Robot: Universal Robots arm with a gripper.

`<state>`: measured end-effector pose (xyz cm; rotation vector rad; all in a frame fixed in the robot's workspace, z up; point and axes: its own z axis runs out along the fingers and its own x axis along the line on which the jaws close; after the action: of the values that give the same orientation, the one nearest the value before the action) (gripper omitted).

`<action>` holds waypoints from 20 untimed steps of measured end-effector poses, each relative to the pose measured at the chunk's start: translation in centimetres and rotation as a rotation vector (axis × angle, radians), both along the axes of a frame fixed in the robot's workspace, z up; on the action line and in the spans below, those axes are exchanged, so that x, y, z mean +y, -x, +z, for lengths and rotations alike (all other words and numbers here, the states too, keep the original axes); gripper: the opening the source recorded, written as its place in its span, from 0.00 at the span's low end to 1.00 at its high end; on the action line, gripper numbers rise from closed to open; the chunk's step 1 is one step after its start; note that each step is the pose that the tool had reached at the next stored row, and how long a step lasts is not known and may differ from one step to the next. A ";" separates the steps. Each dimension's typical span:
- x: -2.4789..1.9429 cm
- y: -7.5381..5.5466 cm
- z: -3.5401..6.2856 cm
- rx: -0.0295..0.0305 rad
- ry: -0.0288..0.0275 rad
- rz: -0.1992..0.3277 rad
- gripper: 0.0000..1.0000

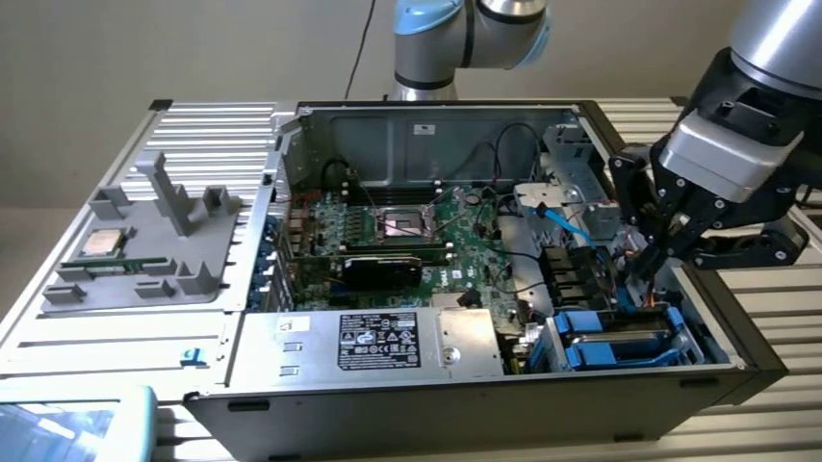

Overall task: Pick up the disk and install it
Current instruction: 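Insert the second disk wire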

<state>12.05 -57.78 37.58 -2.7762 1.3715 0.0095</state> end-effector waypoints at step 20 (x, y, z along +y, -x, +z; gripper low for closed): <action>0.00 0.0 -0.20 -0.0142 -0.0220 0.357 0.11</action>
<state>12.05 -57.78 37.38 -2.9526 0.8492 0.0170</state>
